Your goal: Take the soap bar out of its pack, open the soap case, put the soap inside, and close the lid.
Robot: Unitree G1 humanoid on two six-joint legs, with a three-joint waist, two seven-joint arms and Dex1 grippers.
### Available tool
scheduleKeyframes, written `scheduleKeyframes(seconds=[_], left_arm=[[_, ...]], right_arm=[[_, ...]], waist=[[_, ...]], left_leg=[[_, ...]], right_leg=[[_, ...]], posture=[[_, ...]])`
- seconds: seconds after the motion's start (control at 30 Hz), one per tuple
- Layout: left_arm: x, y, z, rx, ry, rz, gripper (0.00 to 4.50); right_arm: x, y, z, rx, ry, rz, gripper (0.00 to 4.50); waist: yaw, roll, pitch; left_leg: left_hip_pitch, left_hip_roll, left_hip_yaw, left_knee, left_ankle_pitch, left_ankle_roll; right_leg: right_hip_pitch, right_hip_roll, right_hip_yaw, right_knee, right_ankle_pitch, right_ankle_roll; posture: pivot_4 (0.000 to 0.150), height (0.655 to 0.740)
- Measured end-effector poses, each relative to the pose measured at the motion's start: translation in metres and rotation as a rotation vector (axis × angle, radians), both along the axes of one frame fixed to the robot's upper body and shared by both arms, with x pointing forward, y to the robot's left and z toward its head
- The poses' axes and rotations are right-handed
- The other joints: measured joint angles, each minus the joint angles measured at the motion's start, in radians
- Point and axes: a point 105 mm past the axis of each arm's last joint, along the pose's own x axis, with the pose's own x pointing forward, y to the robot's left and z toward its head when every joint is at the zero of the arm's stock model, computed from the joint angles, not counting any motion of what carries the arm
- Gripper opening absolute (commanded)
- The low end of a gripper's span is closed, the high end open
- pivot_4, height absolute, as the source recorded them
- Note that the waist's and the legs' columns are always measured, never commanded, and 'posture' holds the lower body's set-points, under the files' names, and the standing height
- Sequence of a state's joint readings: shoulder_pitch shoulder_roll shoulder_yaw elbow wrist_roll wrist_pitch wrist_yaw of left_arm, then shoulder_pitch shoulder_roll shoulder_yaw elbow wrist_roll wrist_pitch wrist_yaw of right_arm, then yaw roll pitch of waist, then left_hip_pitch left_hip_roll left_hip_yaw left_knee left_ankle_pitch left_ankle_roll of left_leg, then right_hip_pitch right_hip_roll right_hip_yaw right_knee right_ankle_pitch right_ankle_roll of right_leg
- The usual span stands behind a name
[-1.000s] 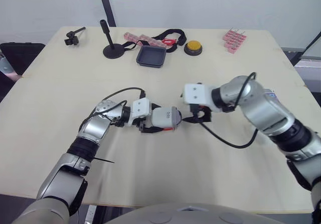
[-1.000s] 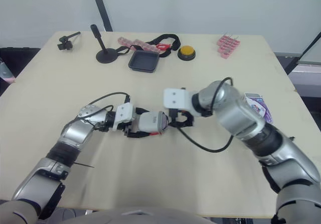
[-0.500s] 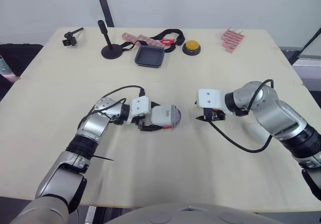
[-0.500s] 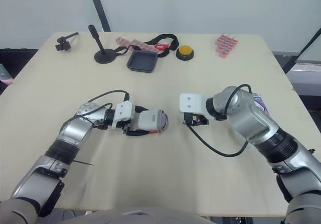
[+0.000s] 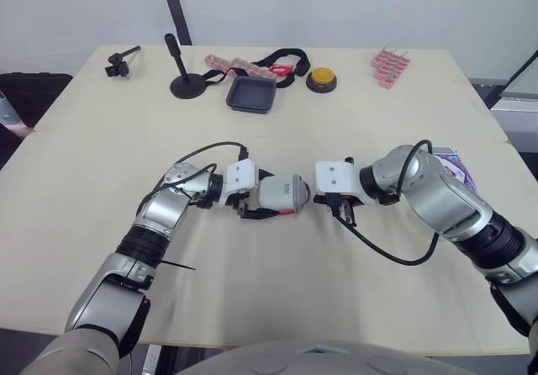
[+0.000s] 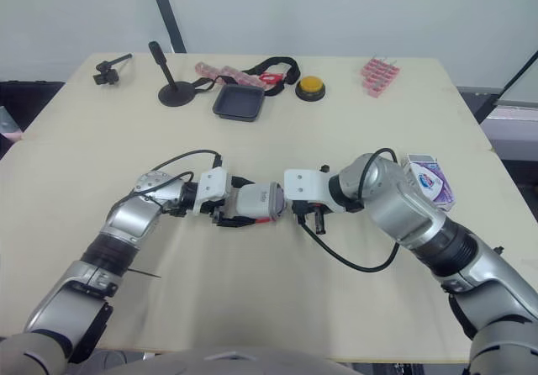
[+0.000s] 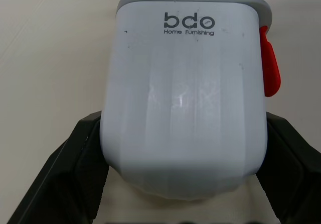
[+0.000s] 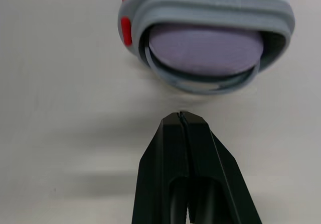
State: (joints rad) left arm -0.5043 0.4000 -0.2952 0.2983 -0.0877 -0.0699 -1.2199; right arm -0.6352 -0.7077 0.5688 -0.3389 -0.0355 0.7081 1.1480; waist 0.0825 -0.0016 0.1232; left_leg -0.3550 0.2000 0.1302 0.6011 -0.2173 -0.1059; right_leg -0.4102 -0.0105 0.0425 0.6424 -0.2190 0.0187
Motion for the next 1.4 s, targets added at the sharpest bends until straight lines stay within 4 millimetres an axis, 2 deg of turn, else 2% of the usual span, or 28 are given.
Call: scheduleKeyframes(seconds=[0.17, 0.4, 0.5, 0.77, 0.8, 0.9, 1.0, 1.1, 1.2, 1.3, 1.4], left_arm=[[0.000, -0.003, 0.000, -0.006, 0.000, -0.003, 3.50], [0.000, -0.003, 0.000, -0.010, -0.004, 0.002, 3.50], [0.001, -0.001, 0.000, -0.003, -0.006, 0.008, 3.50], [0.001, 0.012, -0.005, 0.026, 0.004, 0.034, 3.50], [0.001, 0.015, -0.006, 0.031, 0.006, 0.038, 3.50], [0.000, 0.015, -0.005, 0.031, 0.004, 0.039, 3.50], [0.000, 0.015, -0.003, 0.026, -0.002, 0.036, 3.50], [0.001, 0.017, 0.000, 0.027, -0.014, 0.038, 3.50], [0.000, 0.019, 0.001, 0.020, -0.016, 0.042, 3.50], [0.000, 0.019, 0.004, 0.010, -0.022, 0.041, 3.50], [0.000, 0.019, 0.003, 0.008, -0.020, 0.044, 3.50]], right_arm=[[0.004, 0.008, 0.008, 0.019, -0.004, -0.018, 0.04], [0.005, 0.007, 0.008, 0.010, -0.008, -0.038, 0.04], [0.008, -0.009, -0.003, -0.042, -0.037, -0.062, 0.04], [0.011, -0.036, -0.016, -0.082, -0.023, -0.126, 0.04], [0.016, -0.040, -0.013, -0.062, -0.033, -0.164, 0.60], [0.022, -0.038, 0.001, 0.038, -0.019, -0.219, 1.53], [0.018, -0.035, 0.016, 0.139, 0.037, -0.243, 2.53], [0.016, -0.040, 0.026, 0.223, 0.125, -0.313, 3.55], [0.012, -0.043, 0.033, 0.363, 0.307, -0.430, 4.47], [0.007, -0.043, 0.032, 0.489, 0.528, -0.549, 4.47], [0.013, -0.050, 0.024, 0.584, 0.678, -0.695, 4.47]], waist=[[-0.005, 0.000, 0.000], [0.001, 0.000, 0.000], [0.002, 0.000, 0.000], [-0.003, 0.000, 0.000], [-0.003, 0.000, 0.000], [-0.002, 0.000, 0.000], [0.001, 0.000, 0.000], [0.006, 0.000, 0.000], [0.009, 0.000, 0.000], [0.012, 0.000, 0.000], [0.017, 0.001, 0.000]], left_leg=[[0.000, 0.000, 0.000, 0.000, 0.000, 0.000], [0.000, 0.000, 0.000, 0.000, 0.000, 0.000], [0.000, 0.000, 0.000, 0.000, 0.000, 0.000], [0.000, 0.000, 0.000, 0.000, 0.000, 0.000], [0.000, 0.000, 0.000, 0.000, 0.000, 0.000], [0.000, 0.000, 0.000, 0.000, 0.000, 0.000], [0.000, 0.000, 0.000, 0.000, 0.000, 0.000], [-0.001, 0.000, 0.000, 0.000, 0.000, 0.000], [0.000, 0.000, 0.000, 0.000, 0.000, 0.000], [0.000, 0.000, 0.000, 0.000, 0.000, 0.000], [0.000, 0.000, 0.000, 0.000, 0.000, 0.000]], right_leg=[[0.000, 0.000, 0.000, 0.000, 0.000, 0.000], [0.000, 0.000, 0.000, 0.000, 0.000, 0.000], [0.000, 0.000, 0.000, -0.001, 0.000, 0.000], [0.000, 0.000, 0.000, -0.001, 0.000, 0.000], [0.000, 0.000, 0.000, -0.001, 0.000, 0.000], [0.000, 0.000, 0.000, 0.000, 0.000, 0.000], [0.000, 0.000, 0.000, -0.001, 0.000, 0.000], [0.000, 0.000, 0.000, -0.001, 0.000, 0.000], [0.000, 0.000, 0.000, -0.001, 0.000, 0.000], [0.000, 0.000, 0.000, -0.001, 0.000, 0.000], [0.000, 0.000, 0.000, -0.001, 0.000, 0.000]], posture=[[0.150, 0.7400], [0.150, 0.7400], [0.150, 0.7400], [0.150, 0.7400], [0.150, 0.7400], [0.150, 0.7400], [0.150, 0.7400], [0.150, 0.7400], [0.150, 0.7400], [0.150, 0.7400], [0.150, 0.7400]])
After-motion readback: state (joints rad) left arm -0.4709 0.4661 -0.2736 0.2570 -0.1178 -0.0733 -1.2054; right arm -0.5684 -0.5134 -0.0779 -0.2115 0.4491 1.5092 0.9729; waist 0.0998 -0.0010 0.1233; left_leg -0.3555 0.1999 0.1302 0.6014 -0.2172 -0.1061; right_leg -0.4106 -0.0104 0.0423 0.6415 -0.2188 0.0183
